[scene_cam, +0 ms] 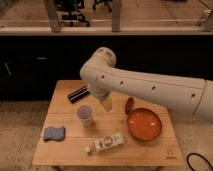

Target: Pick up the ceramic cup

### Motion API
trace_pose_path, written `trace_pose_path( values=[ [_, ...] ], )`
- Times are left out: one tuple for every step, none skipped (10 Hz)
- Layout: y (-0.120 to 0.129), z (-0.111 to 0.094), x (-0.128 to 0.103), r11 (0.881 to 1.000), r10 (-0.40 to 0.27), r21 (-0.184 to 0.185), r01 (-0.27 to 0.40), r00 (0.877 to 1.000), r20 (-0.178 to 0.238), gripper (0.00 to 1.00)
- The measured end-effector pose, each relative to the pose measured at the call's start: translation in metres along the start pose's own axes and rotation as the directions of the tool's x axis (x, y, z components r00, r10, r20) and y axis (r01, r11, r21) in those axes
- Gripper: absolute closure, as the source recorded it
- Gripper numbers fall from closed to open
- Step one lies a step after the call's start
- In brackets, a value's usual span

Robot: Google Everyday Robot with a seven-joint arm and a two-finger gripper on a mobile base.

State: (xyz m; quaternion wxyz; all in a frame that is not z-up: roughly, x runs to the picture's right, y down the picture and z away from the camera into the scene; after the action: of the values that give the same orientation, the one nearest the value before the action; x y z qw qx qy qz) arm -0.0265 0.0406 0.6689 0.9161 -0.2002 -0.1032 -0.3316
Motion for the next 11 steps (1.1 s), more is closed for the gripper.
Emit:
trace_pose_path(
  values=[
    [-0.005, 0.007, -0.005, 1.0, -0.016, 0.002, 0.016, 1.0, 0.012, 0.2],
    [-0.013, 0.012, -0.013, 0.999, -0.038, 0.006, 0.038, 0.999, 0.026, 0.2],
    [-0.018, 0.012, -0.016, 0.999, -0.049, 0.01, 0.049, 0.998, 0.031, 0.2],
    [-0.019, 0.015, -0.016, 0.998, -0.061, 0.01, 0.061, 0.997, 0.036, 0.2],
    [-0.02, 0.019, -0.016, 0.997, -0.075, 0.011, 0.075, 0.996, 0.041, 0.2],
    [-0.023, 0.024, -0.019, 0.995, -0.096, 0.015, 0.095, 0.994, 0.047, 0.2],
    [-0.026, 0.027, -0.021, 0.994, -0.107, 0.016, 0.106, 0.993, 0.053, 0.2],
    [-0.03, 0.029, -0.025, 0.993, -0.118, 0.02, 0.117, 0.991, 0.06, 0.2],
    [-0.031, 0.032, -0.027, 0.992, -0.129, 0.022, 0.128, 0.989, 0.066, 0.2],
    [-0.032, 0.034, -0.027, 0.99, -0.138, 0.023, 0.136, 0.988, 0.07, 0.2],
    [-0.033, 0.039, -0.029, 0.988, -0.156, 0.025, 0.155, 0.985, 0.076, 0.2]
  ],
)
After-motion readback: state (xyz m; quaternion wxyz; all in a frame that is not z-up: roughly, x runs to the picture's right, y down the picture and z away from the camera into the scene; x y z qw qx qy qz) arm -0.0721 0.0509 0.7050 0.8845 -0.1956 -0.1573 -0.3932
